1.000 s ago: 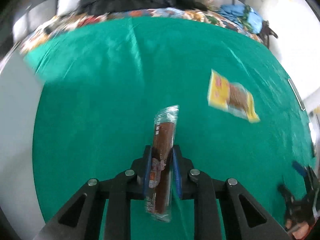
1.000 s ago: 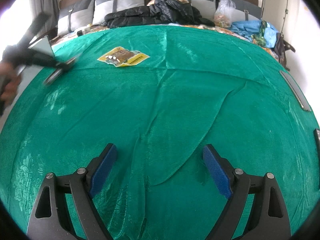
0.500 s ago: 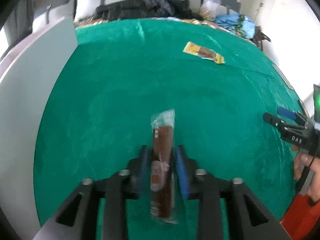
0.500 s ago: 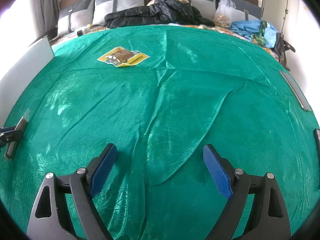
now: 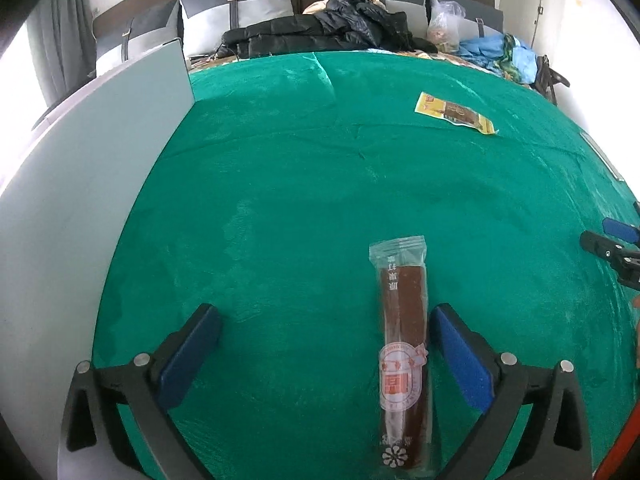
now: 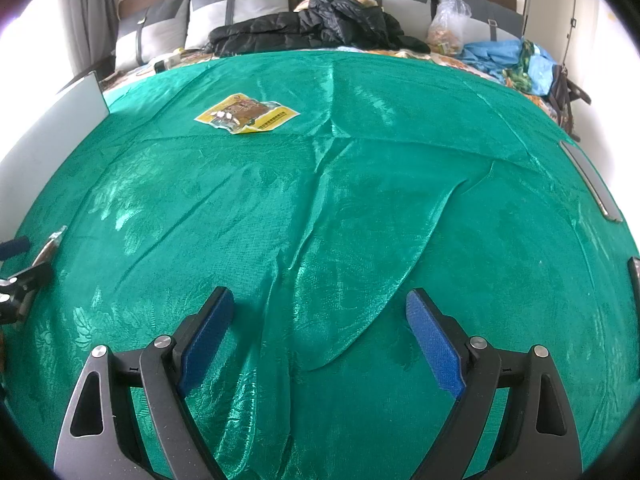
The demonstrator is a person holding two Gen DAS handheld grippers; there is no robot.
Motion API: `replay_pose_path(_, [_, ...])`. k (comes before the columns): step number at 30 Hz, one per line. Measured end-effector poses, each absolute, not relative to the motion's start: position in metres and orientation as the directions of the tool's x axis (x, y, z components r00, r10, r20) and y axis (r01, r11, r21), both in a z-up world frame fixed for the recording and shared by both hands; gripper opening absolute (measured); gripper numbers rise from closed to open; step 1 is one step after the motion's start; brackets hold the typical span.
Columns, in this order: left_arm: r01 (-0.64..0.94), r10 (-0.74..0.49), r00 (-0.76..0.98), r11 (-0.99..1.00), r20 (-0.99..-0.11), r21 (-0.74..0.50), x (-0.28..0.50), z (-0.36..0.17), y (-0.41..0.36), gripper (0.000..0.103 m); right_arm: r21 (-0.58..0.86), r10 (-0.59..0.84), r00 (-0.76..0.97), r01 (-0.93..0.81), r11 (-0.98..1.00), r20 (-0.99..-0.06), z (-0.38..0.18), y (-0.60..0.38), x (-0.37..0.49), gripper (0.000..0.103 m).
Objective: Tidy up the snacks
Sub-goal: 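Grasp the yellow printed packet with the right tool while the left holds the stick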
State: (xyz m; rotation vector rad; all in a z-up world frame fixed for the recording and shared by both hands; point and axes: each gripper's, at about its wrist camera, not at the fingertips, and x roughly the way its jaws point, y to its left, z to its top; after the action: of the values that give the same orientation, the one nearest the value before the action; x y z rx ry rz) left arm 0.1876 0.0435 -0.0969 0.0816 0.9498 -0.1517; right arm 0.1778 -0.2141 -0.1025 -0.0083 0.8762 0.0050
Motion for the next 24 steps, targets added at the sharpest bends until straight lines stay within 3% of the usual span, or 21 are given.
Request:
replay_pose_path(7, [0.165, -0.094, 0.573, 0.986, -0.814, 0.003, 0.187, -0.097, 0.045, 0.103, 0.008, 0.026, 0.641, -0.032, 0.999, -0.767, -0.102, -0.214, 0.177, 0.09])
replay_pose_path(9, [0.165, -0.094, 0.573, 0.986, -0.814, 0.003, 0.187, -0.097, 0.045, 0.103, 0.031, 0.132, 0.65, -0.165, 0.986, -0.748, -0.094, -0.211, 0.186, 0.087])
replay_pose_path(14, [0.165, -0.093, 0.573, 0.986, -0.814, 0.003, 0.187, -0.097, 0.045, 0.103, -0.096, 0.21, 0.664, -0.393, 0.915, -0.717, -0.047, -0.184, 0.259, 0.089])
replay_pose_path(20, [0.165, -0.094, 0.573, 0.986, -0.814, 0.002, 0.188, -0.097, 0.045, 0.103, -0.183, 0.152, 0.493, -0.567, 0.803, -0.857, -0.069, -0.142, 0.372, 0.088])
replay_pose_path(24, [0.166, -0.094, 0.573, 0.986, -0.814, 0.002, 0.188, -0.098, 0.046, 0.103, -0.102, 0.197, 0.417, -0.594, 0.798, -0.887, -0.091, -0.134, 0.409, 0.087])
